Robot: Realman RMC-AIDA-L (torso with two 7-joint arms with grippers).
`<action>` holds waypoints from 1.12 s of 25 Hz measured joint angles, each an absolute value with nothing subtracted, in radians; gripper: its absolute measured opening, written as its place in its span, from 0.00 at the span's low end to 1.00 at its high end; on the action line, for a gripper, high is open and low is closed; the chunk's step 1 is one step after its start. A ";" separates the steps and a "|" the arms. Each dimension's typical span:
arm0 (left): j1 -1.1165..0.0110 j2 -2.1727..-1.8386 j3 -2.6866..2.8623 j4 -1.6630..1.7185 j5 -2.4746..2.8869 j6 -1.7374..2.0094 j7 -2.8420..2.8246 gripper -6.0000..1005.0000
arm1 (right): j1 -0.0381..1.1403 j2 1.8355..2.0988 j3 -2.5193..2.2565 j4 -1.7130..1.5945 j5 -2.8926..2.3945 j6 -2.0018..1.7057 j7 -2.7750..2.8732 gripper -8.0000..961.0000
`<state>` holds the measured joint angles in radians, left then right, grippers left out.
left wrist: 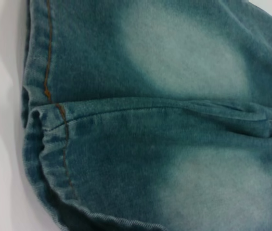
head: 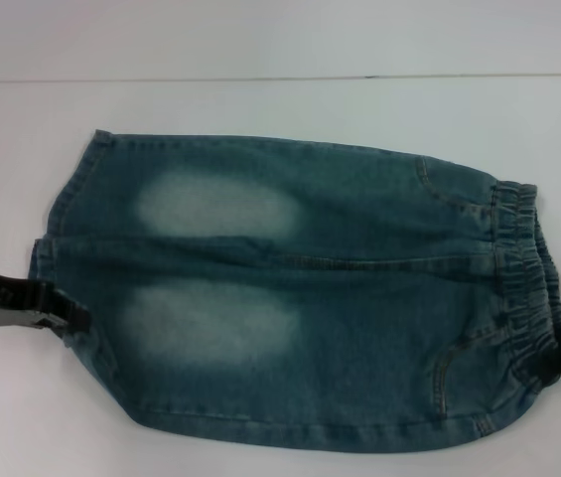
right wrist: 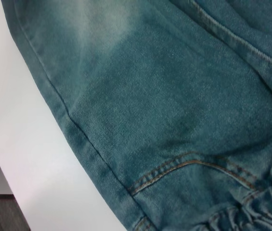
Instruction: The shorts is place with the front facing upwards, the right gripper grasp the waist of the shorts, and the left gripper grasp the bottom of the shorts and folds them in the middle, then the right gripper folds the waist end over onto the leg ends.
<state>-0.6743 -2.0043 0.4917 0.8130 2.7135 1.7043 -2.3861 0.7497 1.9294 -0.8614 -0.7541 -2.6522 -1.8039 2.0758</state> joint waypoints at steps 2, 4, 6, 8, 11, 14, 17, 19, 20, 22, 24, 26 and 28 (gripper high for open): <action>-0.676 -2.003 0.490 0.813 2.714 1.704 -2.387 0.14 | 0.748 1.928 -0.860 -0.755 -2.652 -1.804 2.073 0.52; -0.677 -2.003 0.489 0.813 2.714 1.704 -2.388 0.15 | 0.748 1.927 -0.857 -0.755 -2.652 -1.801 2.068 0.43; -0.679 -2.002 0.489 0.813 2.714 1.704 -2.389 0.15 | 0.746 1.927 -0.851 -0.755 -2.652 -1.797 2.064 0.35; -0.682 -2.001 0.489 0.813 2.714 1.703 -2.389 0.15 | 0.744 1.927 -0.845 -0.755 -2.652 -1.792 2.061 0.11; -0.685 -2.001 0.489 0.817 2.712 1.703 -2.389 0.15 | 0.738 1.926 -0.814 -0.755 -2.648 -1.782 2.058 0.08; -0.685 -1.998 0.488 0.827 2.689 1.702 -2.384 0.15 | 0.730 1.925 -0.722 -0.768 -2.641 -1.774 2.042 0.05; -0.682 -1.991 0.481 0.837 2.661 1.692 -2.387 0.15 | 0.710 1.925 -0.627 -0.768 -2.603 -1.774 2.020 0.05; -0.683 -1.985 0.476 0.836 2.654 1.673 -2.395 0.16 | 0.696 1.925 -0.607 -0.759 -2.570 -1.761 2.017 0.05; -0.685 -1.984 0.476 0.835 2.653 1.665 -2.399 0.16 | 0.688 1.925 -0.597 -0.752 -2.549 -1.748 2.017 0.05; -0.697 -1.980 0.475 0.831 2.650 1.623 -2.421 0.16 | 0.677 1.925 -0.578 -0.738 -2.515 -1.719 2.020 0.05; -0.709 -1.978 0.474 0.827 2.645 1.578 -2.446 0.16 | 0.667 1.926 -0.551 -0.716 -2.479 -1.680 2.027 0.05; -0.722 -1.975 0.474 0.819 2.636 1.531 -2.460 0.16 | 0.656 1.925 -0.512 -0.686 -2.441 -1.626 2.033 0.05; -0.738 -1.971 0.474 0.805 2.627 1.483 -2.467 0.16 | 0.646 1.925 -0.486 -0.665 -2.405 -1.587 2.030 0.05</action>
